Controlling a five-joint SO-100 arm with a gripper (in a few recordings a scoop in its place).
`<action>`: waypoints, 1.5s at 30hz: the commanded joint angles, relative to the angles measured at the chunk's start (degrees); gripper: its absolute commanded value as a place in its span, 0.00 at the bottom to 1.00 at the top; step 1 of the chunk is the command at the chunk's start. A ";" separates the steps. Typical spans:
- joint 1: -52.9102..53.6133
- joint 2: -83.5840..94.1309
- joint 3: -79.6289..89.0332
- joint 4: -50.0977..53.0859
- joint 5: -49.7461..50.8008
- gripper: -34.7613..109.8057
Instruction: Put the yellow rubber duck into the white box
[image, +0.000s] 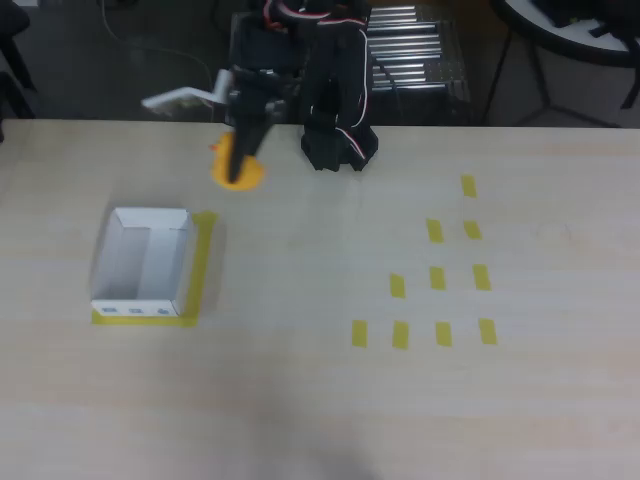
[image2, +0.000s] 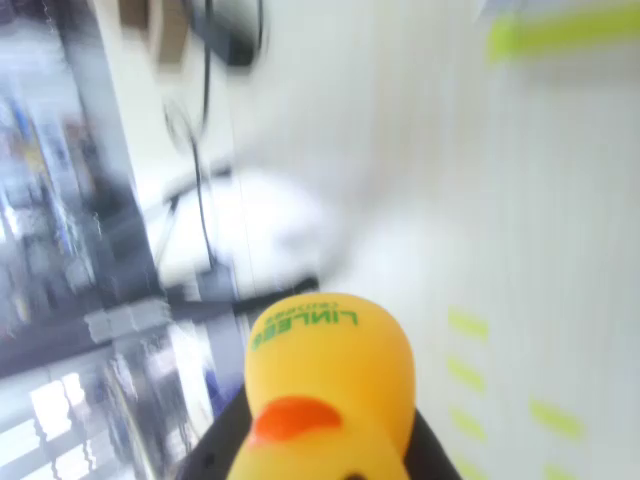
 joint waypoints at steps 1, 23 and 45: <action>13.36 -1.85 4.48 -7.91 -0.09 0.24; 22.94 -33.84 5.80 -35.60 -12.74 0.24; 24.08 -45.00 8.09 -46.41 -16.88 0.24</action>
